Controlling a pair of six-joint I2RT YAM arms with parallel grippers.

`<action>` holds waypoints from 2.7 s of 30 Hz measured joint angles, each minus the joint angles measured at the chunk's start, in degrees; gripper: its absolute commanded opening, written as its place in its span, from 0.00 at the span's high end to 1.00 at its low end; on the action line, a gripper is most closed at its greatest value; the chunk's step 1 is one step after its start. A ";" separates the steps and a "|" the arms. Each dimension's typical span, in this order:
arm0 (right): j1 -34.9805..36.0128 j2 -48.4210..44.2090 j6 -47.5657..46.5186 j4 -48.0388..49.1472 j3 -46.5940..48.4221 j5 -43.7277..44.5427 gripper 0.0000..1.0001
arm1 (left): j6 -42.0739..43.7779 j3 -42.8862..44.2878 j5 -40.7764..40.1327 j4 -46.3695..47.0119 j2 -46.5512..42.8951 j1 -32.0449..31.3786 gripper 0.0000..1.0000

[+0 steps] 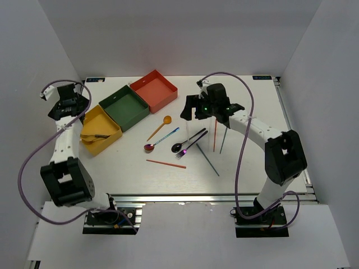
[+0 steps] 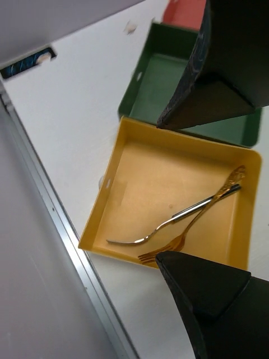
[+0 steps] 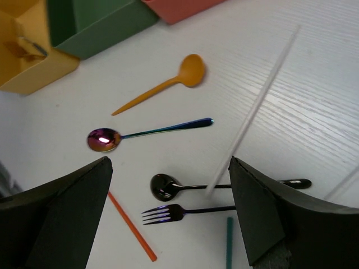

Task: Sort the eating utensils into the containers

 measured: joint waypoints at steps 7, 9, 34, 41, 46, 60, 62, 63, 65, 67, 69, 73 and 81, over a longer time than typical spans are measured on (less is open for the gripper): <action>3.87 3.02 0.66 -9.60 5.60 20.46 0.11 | 7.10 -10.29 2.12 -0.90 -17.88 -8.37 0.02; 4.90 2.82 2.21 -11.21 5.53 24.76 0.11 | 8.31 -15.15 2.69 -1.51 -22.71 -11.30 0.02; 19.15 16.39 32.68 -28.11 12.72 45.05 0.50 | 10.51 -30.40 7.15 -1.84 -36.89 -20.04 0.02; 21.18 19.23 37.51 -35.69 13.73 46.47 0.51 | 10.51 -29.70 5.22 -2.56 -38.71 -22.32 0.02; 22.03 19.21 39.98 -39.43 14.60 48.76 0.52 | 10.54 -29.62 5.20 -2.60 -39.04 -22.91 0.02; 22.73 18.78 43.69 -42.64 14.14 51.89 0.56 | 10.54 -29.59 5.35 -2.78 -39.04 -23.06 0.02; 22.64 19.28 43.74 -42.86 14.75 52.13 0.56 | 10.54 -29.59 5.38 -2.78 -39.04 -23.06 0.02; 22.60 19.54 43.74 -42.77 14.82 52.11 0.57 | 10.54 -29.62 5.38 -2.78 -39.04 -23.06 0.02; 22.29 20.26 43.76 -42.73 14.82 52.06 0.60 | 10.56 -29.62 5.38 -2.78 -39.04 -23.06 0.02; 22.01 21.20 43.91 -42.47 14.69 51.71 0.66 | 10.56 -29.59 5.35 -2.80 -39.04 -23.08 0.02; 21.86 21.68 44.13 -41.38 14.10 51.49 0.67 | 10.56 -29.62 5.35 -2.80 -39.04 -23.17 0.02; 21.66 21.16 44.78 -39.32 12.94 51.04 0.85 | 10.58 -29.62 5.35 -2.84 -39.08 -23.23 0.02; 21.59 19.80 46.86 -37.07 10.84 50.84 1.00 | 10.58 -29.62 5.33 -2.99 -39.30 -23.32 0.02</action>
